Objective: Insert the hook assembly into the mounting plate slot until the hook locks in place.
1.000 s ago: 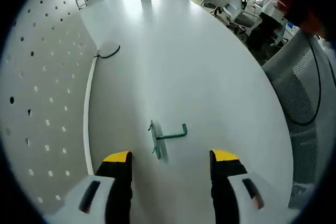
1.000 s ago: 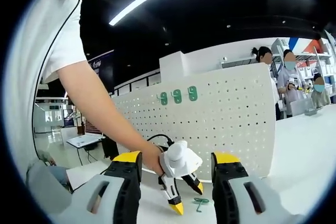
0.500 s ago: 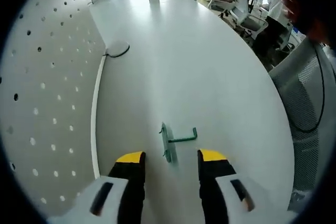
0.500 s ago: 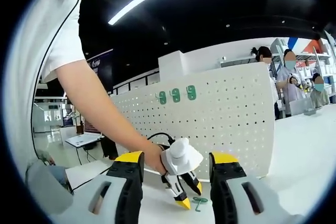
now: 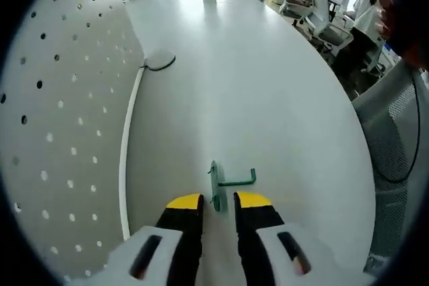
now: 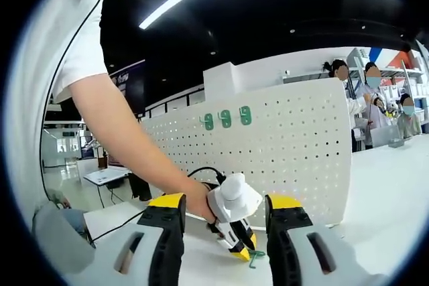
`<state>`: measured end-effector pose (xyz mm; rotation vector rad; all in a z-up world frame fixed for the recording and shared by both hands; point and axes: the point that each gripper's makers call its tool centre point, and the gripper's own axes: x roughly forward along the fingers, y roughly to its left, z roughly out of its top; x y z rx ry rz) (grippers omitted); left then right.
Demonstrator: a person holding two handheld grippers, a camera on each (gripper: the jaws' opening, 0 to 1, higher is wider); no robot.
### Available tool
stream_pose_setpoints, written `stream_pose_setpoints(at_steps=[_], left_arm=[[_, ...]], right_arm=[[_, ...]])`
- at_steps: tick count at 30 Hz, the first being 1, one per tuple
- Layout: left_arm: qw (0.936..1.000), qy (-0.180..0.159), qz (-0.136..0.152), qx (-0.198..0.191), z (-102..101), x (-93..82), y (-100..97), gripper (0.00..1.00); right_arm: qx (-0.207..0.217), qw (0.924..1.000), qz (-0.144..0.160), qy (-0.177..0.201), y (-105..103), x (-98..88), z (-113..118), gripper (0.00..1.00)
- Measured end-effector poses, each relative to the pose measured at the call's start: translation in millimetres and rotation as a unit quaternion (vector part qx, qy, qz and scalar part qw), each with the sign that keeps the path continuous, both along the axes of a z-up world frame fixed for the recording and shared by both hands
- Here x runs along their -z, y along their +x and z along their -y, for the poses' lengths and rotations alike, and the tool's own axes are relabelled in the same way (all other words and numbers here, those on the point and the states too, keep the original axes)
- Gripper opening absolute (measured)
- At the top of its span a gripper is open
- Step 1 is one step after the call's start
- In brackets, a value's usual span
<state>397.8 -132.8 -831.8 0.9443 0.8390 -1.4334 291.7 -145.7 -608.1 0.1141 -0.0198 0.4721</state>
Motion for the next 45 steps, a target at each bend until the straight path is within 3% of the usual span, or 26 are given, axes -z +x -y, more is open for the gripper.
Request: stream_pose_setpoints(at_steps=[7, 11, 34, 45], left_arm=[[0.9999, 0.002, 0.009, -0.005, 0.0, 0.6, 1.4, 0.1], [0.9995, 0.009, 0.029, -0.001, 0.0, 1.4, 3.1, 0.04], [0.9987, 0.006, 0.05, 0.004, -0.2, 0.5, 2.9, 0.02], [0.9986, -0.025, 0.047, 0.001, 0.6, -2.9, 0.2, 0.02]], right_arm=[[0.0, 1.0, 0.0, 0.0, -0.3, -0.5, 0.1, 0.44], [0.003, 1.0, -0.001, -0.003, 0.2, 0.7, 1.9, 0.44], [0.0, 1.0, 0.0, -0.006, -0.6, -0.2, -0.2, 0.44], [-0.002, 1.0, -0.002, -0.006, -0.5, 0.7, -1.3, 0.44]])
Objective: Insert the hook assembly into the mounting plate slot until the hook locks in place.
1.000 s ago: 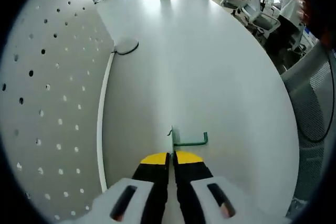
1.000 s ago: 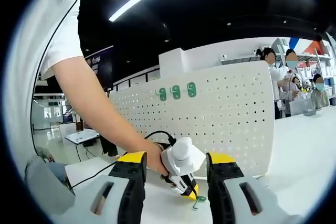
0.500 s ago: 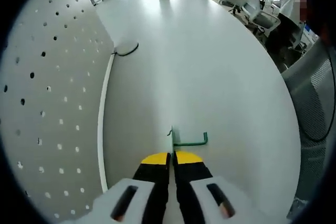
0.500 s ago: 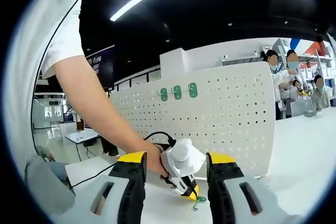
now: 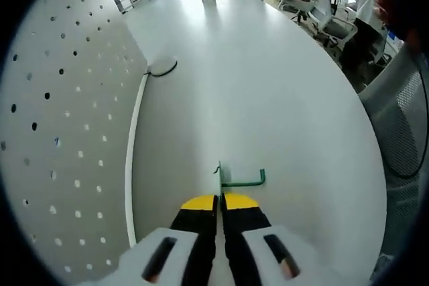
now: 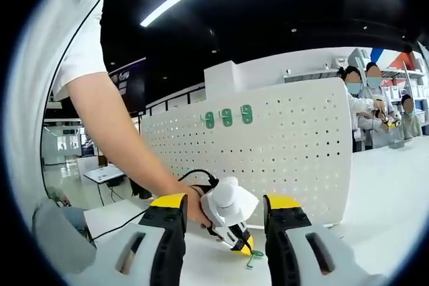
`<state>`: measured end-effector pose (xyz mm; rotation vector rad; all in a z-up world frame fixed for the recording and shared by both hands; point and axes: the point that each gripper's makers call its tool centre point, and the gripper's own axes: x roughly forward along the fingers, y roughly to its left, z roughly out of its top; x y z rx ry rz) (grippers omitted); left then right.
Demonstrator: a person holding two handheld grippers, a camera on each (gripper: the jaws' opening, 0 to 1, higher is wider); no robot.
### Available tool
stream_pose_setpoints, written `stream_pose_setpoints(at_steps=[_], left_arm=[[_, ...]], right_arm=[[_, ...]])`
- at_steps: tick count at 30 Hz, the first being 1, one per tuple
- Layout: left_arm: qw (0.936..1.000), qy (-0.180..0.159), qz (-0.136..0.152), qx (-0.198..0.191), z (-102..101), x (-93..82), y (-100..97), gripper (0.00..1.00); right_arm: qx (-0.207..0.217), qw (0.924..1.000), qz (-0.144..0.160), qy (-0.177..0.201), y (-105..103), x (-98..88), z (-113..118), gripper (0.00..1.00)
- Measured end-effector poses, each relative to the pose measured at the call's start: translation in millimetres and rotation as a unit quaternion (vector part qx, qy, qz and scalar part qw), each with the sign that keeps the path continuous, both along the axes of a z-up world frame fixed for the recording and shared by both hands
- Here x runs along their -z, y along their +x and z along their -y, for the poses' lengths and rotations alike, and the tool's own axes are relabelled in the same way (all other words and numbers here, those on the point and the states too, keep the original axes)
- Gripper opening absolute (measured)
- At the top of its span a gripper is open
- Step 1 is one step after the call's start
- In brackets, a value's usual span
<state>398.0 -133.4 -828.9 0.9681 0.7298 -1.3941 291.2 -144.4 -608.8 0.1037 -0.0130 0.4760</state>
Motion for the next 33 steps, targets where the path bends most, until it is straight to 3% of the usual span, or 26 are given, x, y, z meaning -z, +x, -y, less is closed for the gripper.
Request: stream_pose_setpoints(at_steps=[14, 33], left_arm=[[0.999, -0.045, 0.001, -0.002, 9, -15.7, 0.7, 0.02], [0.9908, -0.134, 0.011, -0.015, 22, -62.1, 7.5, 0.01]], right_arm=[[0.001, 1.0, -0.001, 0.004, 0, -0.1, 1, 0.44], [0.006, 0.9998, 0.004, 0.019, 4, -9.0, 2, 0.44]])
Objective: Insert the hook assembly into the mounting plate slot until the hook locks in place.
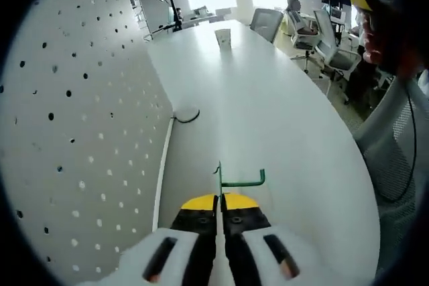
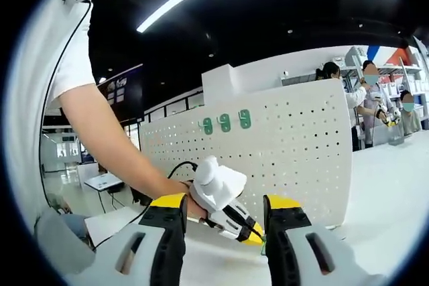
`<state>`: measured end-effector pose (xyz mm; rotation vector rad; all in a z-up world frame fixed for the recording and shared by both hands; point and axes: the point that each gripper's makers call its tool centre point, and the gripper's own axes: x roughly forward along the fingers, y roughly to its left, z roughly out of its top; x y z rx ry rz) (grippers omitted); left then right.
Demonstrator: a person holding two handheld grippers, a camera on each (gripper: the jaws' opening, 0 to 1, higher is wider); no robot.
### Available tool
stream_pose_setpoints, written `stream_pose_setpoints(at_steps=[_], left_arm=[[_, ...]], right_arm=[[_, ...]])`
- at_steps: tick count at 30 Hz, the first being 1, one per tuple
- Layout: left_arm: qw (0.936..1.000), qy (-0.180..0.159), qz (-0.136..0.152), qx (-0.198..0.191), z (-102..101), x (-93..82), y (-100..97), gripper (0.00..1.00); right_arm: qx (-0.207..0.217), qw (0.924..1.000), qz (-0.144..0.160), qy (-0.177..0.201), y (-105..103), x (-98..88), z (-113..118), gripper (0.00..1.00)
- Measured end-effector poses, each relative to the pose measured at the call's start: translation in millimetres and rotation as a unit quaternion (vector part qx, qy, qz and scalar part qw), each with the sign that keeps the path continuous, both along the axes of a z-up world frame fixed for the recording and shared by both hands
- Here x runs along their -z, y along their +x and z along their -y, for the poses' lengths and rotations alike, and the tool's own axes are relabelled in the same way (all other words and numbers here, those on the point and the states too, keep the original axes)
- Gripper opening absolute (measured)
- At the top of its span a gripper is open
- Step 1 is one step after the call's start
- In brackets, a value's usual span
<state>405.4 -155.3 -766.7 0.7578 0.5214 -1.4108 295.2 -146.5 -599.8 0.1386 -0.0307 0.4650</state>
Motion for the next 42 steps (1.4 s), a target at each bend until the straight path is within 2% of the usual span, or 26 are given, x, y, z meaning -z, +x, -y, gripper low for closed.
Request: stream_pose_setpoints(at_steps=[1, 6, 13, 18, 27, 42], left_arm=[[1.0, -0.006, 0.007, 0.003, 1, -3.8, 0.5, 0.01], [0.9994, -0.03, -0.003, -0.014, 3, -18.5, 4.6, 0.01], [0.9977, -0.065, 0.002, -0.018, 5, -41.7, 3.4, 0.02], [0.9959, -0.087, 0.015, -0.02, 6, -56.6, 4.2, 0.02], [0.991, -0.13, 0.018, -0.022, 7, -81.8, 0.9, 0.01], [0.9797, -0.194, 0.02, -0.049, -7, -124.2, -0.6, 0.02]], right_arm=[[0.001, 1.0, 0.0, 0.001, 0, -0.8, 1, 0.44], [0.004, 1.0, 0.004, 0.004, 1, -4.6, 3, 0.44], [0.009, 0.9999, 0.006, 0.013, 2, -10.1, 5, 0.44], [0.012, 0.9997, 0.009, 0.021, 3, -14.9, 7, 0.44], [0.012, 0.9995, 0.012, 0.026, 2, -20.5, 6, 0.44], [0.004, 0.9993, 0.025, 0.026, 6, -36.7, 2, 0.43]])
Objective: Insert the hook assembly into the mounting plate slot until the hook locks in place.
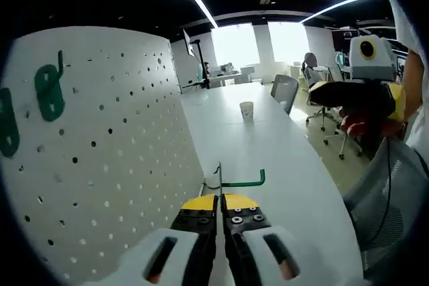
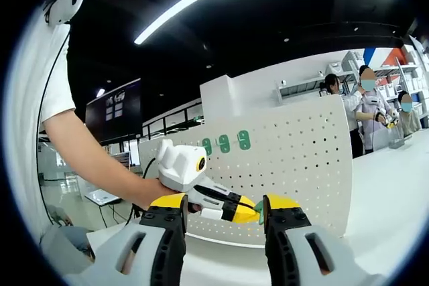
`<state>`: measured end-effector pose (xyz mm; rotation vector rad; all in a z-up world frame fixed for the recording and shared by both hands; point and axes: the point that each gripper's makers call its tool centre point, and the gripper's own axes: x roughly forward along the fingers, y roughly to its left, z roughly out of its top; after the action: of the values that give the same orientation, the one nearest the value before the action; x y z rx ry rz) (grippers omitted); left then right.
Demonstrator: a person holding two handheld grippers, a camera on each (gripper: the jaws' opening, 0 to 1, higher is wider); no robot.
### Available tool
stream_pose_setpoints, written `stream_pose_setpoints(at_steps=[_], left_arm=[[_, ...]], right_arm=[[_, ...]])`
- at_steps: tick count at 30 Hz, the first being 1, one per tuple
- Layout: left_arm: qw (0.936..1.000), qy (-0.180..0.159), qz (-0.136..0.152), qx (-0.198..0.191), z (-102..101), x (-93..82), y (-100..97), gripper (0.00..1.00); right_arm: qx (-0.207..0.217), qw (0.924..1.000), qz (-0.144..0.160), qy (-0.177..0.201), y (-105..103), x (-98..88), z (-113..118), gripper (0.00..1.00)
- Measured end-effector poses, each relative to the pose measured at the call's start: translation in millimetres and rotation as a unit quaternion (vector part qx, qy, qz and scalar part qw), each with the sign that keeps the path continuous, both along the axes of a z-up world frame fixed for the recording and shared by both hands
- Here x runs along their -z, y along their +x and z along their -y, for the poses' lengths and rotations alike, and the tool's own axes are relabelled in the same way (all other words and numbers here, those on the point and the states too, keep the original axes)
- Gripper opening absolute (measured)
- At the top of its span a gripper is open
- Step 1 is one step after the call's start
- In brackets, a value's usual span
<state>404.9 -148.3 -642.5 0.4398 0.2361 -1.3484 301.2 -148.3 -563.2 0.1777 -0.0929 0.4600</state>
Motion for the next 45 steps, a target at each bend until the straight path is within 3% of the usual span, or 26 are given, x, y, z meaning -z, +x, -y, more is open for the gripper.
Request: stream_pose_setpoints(at_steps=[25, 45], left_arm=[[0.9938, -0.104, -0.007, -0.04, -29, -52.7, -18.3, 0.02], [0.9802, -0.186, 0.0, -0.067, -55, -92.0, -37.3, 0.02]], right_arm=[[-0.012, 0.9998, 0.018, -0.002, 3, -21.5, -10, 0.42], [-0.023, 0.9993, 0.031, -0.002, -1, -34.7, -21, 0.42]])
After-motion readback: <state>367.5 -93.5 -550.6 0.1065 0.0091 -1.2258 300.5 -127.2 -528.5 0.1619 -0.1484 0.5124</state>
